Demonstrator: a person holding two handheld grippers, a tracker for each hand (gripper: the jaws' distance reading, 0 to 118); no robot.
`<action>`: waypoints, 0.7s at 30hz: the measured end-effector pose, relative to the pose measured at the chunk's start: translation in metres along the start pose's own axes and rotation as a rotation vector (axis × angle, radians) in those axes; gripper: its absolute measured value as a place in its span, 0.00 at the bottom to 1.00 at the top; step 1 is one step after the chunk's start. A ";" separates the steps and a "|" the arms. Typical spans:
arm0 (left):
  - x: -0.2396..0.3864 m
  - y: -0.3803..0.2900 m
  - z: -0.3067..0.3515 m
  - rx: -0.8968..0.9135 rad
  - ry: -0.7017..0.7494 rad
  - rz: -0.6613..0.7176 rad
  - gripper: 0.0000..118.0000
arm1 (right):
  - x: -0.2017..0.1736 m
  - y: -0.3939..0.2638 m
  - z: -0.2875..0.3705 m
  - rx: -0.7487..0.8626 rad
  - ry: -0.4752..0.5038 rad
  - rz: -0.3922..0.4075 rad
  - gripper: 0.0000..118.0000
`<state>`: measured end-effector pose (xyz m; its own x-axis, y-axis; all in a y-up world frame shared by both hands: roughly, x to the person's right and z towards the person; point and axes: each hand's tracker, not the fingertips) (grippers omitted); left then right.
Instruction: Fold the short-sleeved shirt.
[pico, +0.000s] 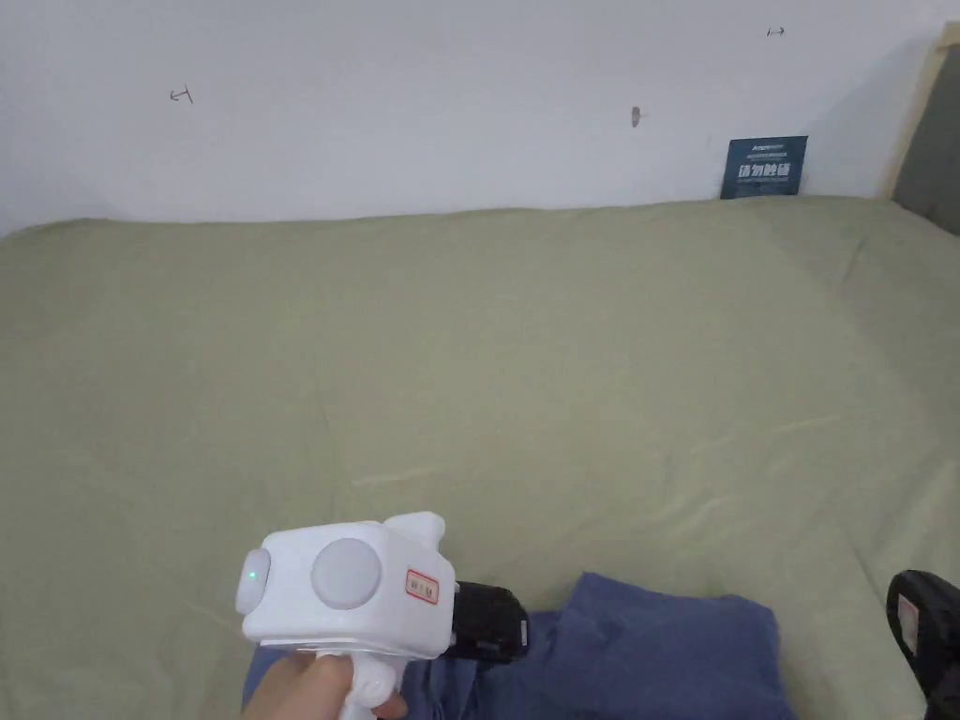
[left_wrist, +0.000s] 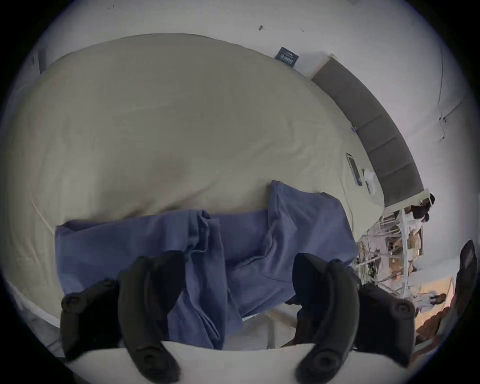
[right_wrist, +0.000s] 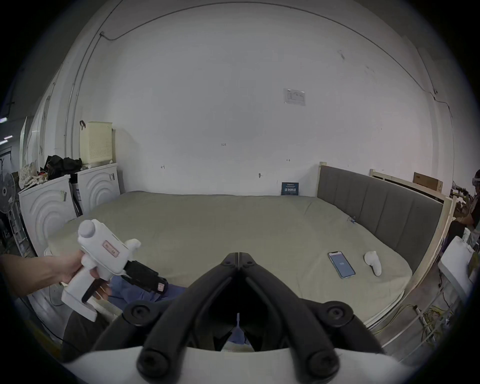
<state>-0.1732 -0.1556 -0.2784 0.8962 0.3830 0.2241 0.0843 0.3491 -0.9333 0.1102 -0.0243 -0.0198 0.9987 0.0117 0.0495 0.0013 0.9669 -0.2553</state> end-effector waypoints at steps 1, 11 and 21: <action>-0.004 0.001 0.006 0.001 -0.003 0.009 0.77 | 0.000 0.000 0.000 -0.003 0.003 0.004 0.00; -0.102 -0.031 0.068 0.081 -0.098 0.139 0.00 | -0.010 -0.003 -0.016 -0.029 0.043 0.014 0.00; -0.070 -0.042 -0.073 -0.135 -0.342 0.128 0.00 | -0.018 -0.006 -0.018 -0.074 0.040 0.034 0.00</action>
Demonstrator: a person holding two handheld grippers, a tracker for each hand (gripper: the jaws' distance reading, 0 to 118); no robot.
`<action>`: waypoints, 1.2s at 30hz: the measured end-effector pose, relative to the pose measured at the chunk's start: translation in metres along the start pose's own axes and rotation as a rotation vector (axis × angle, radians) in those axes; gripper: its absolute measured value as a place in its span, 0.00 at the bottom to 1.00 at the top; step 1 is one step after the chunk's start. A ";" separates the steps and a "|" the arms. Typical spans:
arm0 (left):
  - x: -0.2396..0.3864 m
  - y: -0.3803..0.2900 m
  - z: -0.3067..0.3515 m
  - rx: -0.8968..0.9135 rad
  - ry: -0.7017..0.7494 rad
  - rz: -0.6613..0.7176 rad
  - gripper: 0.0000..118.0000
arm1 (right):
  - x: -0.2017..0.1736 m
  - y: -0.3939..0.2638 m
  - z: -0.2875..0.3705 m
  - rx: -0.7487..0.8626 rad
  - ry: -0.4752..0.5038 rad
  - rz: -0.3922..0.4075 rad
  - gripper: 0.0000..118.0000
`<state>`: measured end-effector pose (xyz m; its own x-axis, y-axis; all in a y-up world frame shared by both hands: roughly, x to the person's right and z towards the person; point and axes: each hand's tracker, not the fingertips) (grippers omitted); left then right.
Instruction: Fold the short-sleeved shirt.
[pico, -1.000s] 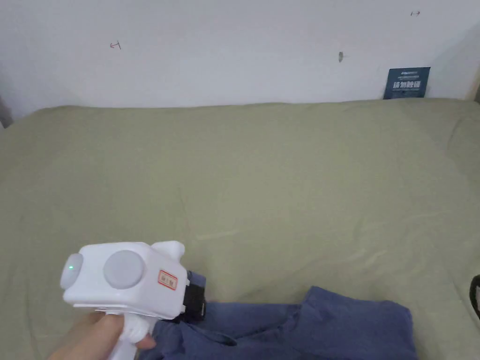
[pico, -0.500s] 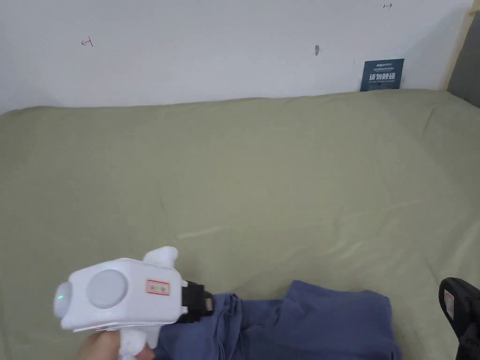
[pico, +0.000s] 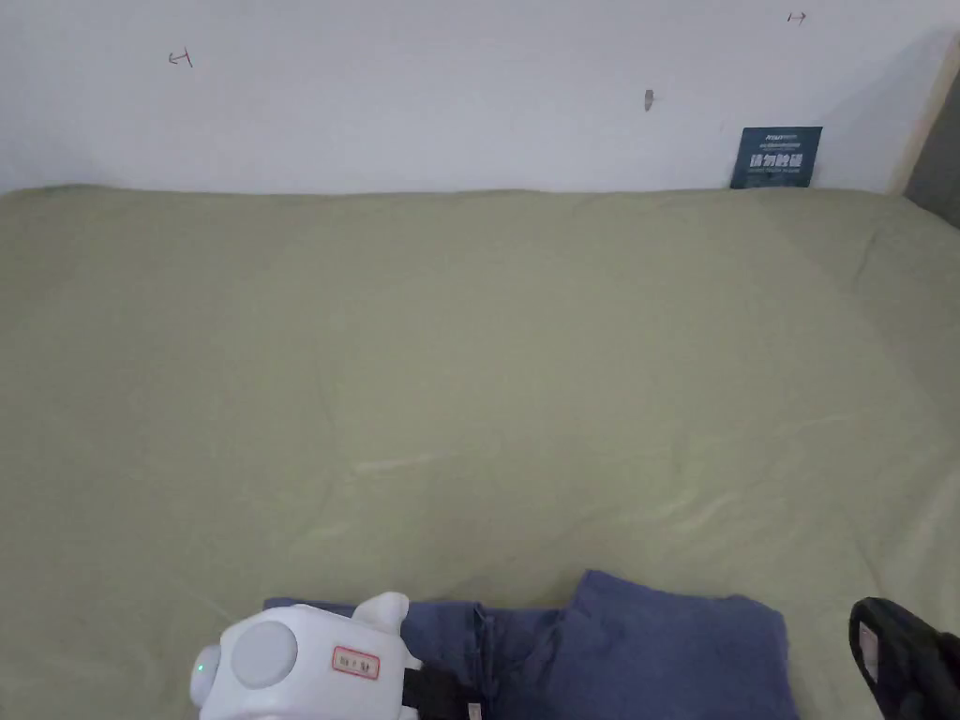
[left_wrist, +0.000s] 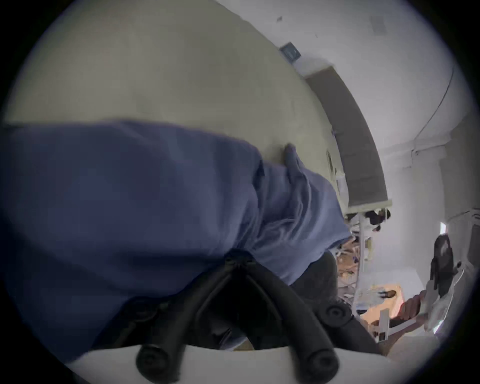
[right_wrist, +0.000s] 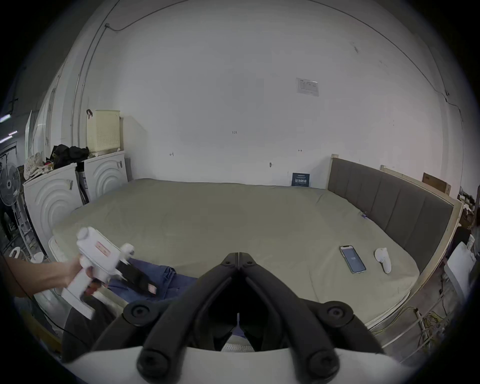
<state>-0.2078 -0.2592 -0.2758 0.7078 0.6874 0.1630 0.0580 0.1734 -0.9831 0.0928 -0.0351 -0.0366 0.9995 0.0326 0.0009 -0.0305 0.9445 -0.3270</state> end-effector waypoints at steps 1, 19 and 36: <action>0.004 0.002 0.000 0.011 -0.087 0.039 0.00 | 0.001 0.000 0.000 -0.002 -0.003 0.002 0.00; -0.061 -0.017 0.193 0.297 0.250 0.098 0.01 | -0.031 0.007 -0.027 -0.023 0.084 0.045 0.00; -0.104 -0.004 0.129 0.211 -0.104 0.259 0.08 | -0.026 0.002 -0.025 -0.061 0.056 0.049 0.00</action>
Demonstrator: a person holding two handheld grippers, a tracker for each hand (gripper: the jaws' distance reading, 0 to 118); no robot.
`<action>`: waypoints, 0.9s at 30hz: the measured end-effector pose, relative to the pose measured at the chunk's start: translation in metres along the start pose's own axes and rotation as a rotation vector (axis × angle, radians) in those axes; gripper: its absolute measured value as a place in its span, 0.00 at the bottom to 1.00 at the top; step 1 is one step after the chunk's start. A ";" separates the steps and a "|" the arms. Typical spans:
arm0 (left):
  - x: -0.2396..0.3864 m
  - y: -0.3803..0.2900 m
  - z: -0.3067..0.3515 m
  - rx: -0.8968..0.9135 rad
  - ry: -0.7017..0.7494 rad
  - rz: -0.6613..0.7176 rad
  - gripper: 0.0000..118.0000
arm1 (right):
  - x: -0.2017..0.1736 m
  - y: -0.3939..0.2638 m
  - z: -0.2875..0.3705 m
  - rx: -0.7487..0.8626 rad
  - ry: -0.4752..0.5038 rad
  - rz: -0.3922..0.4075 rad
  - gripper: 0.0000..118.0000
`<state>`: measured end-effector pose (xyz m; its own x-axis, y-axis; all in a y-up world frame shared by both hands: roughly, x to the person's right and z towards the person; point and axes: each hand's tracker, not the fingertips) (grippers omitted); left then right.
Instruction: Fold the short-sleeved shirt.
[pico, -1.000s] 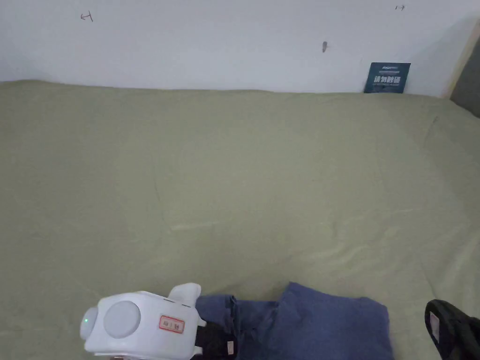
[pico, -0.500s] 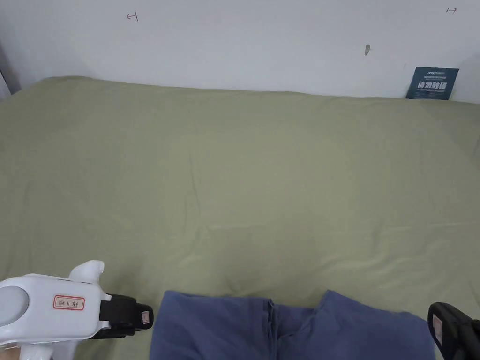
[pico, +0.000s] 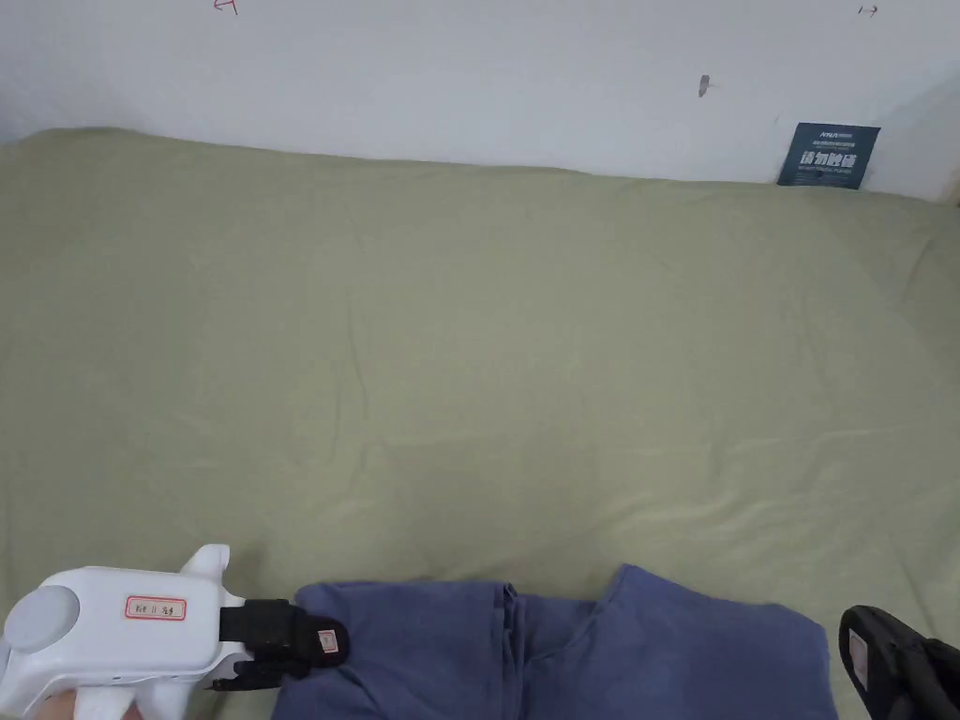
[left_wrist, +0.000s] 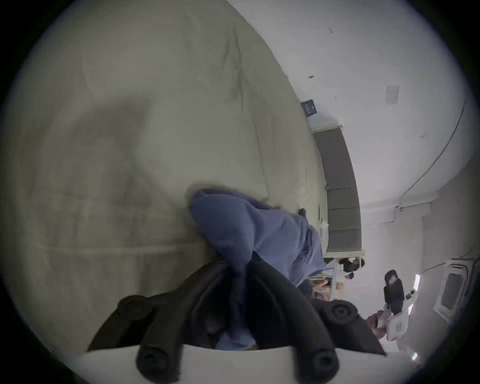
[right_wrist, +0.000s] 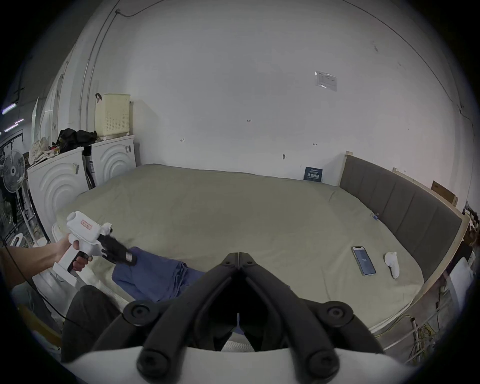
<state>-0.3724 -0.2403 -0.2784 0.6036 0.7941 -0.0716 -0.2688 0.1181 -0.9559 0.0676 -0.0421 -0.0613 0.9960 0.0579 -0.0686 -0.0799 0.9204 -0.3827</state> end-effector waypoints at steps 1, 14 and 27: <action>0.002 0.001 0.008 0.018 -0.031 0.019 0.08 | 0.001 0.000 0.002 0.002 -0.002 0.000 0.00; 0.082 -0.017 0.141 0.275 0.295 -0.080 0.07 | 0.017 0.003 0.007 0.061 0.019 -0.026 0.00; 0.239 -0.052 -0.027 0.053 0.302 -0.398 0.07 | 0.043 -0.008 0.025 0.070 -0.024 -0.066 0.00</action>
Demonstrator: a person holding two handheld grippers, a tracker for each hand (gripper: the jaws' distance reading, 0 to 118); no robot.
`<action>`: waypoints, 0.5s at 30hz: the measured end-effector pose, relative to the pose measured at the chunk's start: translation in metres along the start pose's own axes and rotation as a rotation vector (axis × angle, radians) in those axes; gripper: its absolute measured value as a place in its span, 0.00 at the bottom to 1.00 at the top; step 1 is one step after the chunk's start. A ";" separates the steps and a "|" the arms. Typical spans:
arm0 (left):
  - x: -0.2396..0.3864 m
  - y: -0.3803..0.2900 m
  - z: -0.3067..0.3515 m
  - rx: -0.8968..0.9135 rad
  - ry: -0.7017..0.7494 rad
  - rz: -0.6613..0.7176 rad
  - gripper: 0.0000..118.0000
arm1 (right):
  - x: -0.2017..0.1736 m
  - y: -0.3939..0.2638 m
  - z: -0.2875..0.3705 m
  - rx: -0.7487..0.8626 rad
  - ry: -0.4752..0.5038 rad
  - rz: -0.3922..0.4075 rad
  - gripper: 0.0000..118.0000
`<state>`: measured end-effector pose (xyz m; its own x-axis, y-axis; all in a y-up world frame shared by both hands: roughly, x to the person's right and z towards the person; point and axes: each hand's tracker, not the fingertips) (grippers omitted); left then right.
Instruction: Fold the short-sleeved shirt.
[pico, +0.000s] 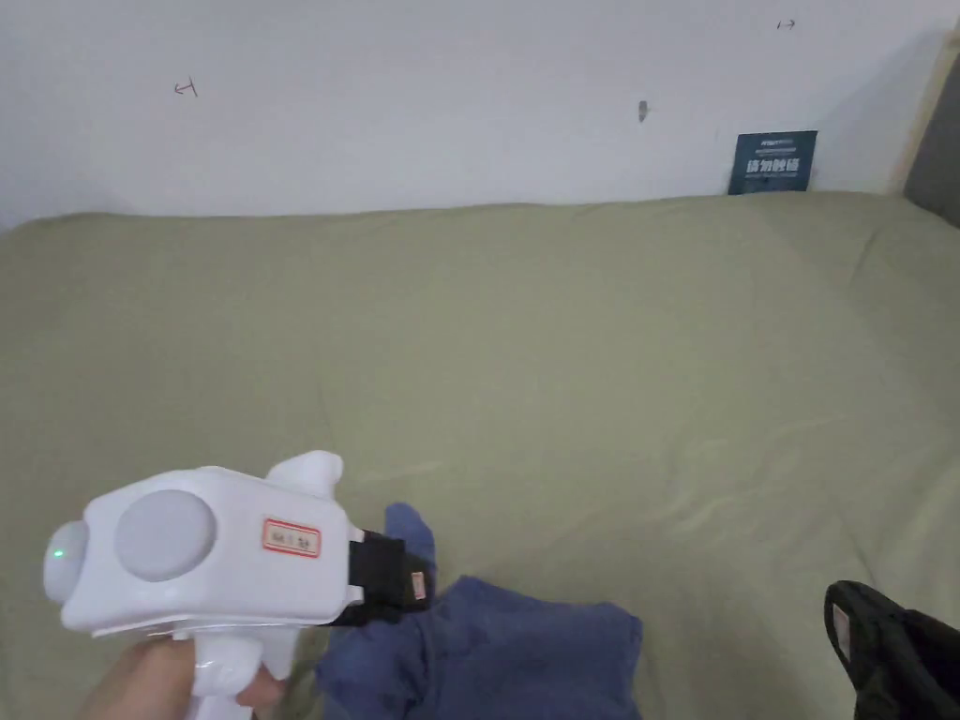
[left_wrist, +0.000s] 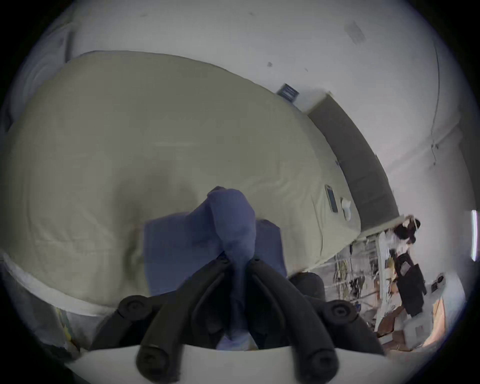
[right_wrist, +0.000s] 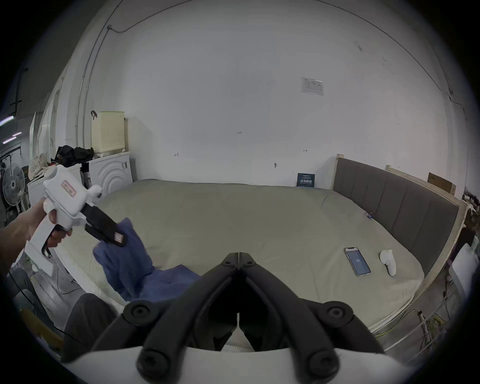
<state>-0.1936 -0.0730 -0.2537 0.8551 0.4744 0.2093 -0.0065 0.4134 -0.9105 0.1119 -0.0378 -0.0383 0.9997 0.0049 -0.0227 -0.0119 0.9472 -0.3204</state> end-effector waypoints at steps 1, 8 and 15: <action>0.006 0.001 -0.019 -0.019 0.018 -0.017 0.07 | 0.003 -0.001 0.001 -0.003 -0.007 -0.006 0.00; 0.043 -0.021 -0.129 -0.113 0.019 -0.124 0.97 | 0.019 -0.005 0.003 -0.029 -0.052 -0.028 0.00; 0.010 -0.013 -0.073 0.032 -0.151 0.031 0.68 | 0.023 -0.010 -0.003 -0.054 -0.058 -0.036 0.00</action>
<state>-0.1471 -0.1305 -0.2659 0.7666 0.5978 0.2342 -0.0509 0.4202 -0.9060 0.1349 -0.0480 -0.0383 0.9990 -0.0090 0.0443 0.0248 0.9283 -0.3711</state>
